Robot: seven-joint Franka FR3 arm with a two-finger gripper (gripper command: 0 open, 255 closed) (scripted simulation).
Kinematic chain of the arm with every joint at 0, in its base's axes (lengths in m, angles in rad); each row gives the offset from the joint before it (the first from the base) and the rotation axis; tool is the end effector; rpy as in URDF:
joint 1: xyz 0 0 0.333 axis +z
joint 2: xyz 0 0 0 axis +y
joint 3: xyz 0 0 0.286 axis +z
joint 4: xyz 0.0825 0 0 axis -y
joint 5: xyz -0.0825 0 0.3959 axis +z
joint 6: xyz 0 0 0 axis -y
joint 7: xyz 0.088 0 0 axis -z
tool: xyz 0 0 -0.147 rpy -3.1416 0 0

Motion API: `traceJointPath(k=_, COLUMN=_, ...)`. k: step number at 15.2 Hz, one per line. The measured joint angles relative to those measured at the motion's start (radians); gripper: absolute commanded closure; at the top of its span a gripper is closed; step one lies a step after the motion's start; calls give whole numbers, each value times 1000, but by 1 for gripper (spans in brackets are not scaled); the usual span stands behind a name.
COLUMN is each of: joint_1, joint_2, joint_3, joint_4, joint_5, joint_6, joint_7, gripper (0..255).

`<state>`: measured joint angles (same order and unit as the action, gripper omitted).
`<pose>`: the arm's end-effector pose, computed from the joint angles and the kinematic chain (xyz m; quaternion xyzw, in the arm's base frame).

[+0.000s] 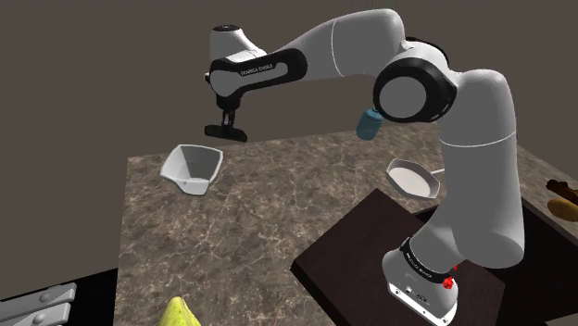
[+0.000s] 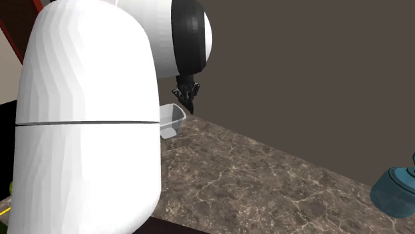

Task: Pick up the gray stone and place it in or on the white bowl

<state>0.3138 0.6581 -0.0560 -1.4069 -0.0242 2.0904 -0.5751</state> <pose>0.6950 0.1869 0.2496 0.9092 0.4152 0.0086 0.0294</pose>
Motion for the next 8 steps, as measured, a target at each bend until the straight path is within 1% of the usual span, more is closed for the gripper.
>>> traceJointPath(k=3, joint_1=46, joint_2=51, joint_3=9, joint_4=91, joint_5=-6, joint_6=-43, joint_7=56, gripper=255)
traceJointPath(k=4, joint_1=58, joint_2=79, joint_3=12, joint_4=139, joint_5=-7, joint_6=-63, joint_7=72, gripper=255)
traceJointPath(k=5, joint_1=73, joint_2=91, joint_3=15, joint_4=159, joint_5=-8, joint_6=-73, joint_7=89, gripper=255)
traceJointPath(k=7, joint_1=98, joint_2=144, joint_3=20, joint_4=254, joint_5=-10, joint_6=-117, joint_7=118, gripper=255)
traceJointPath(k=8, joint_1=114, joint_2=186, joint_3=22, joint_4=329, joint_5=-11, joint_6=-150, joint_7=137, gripper=255)
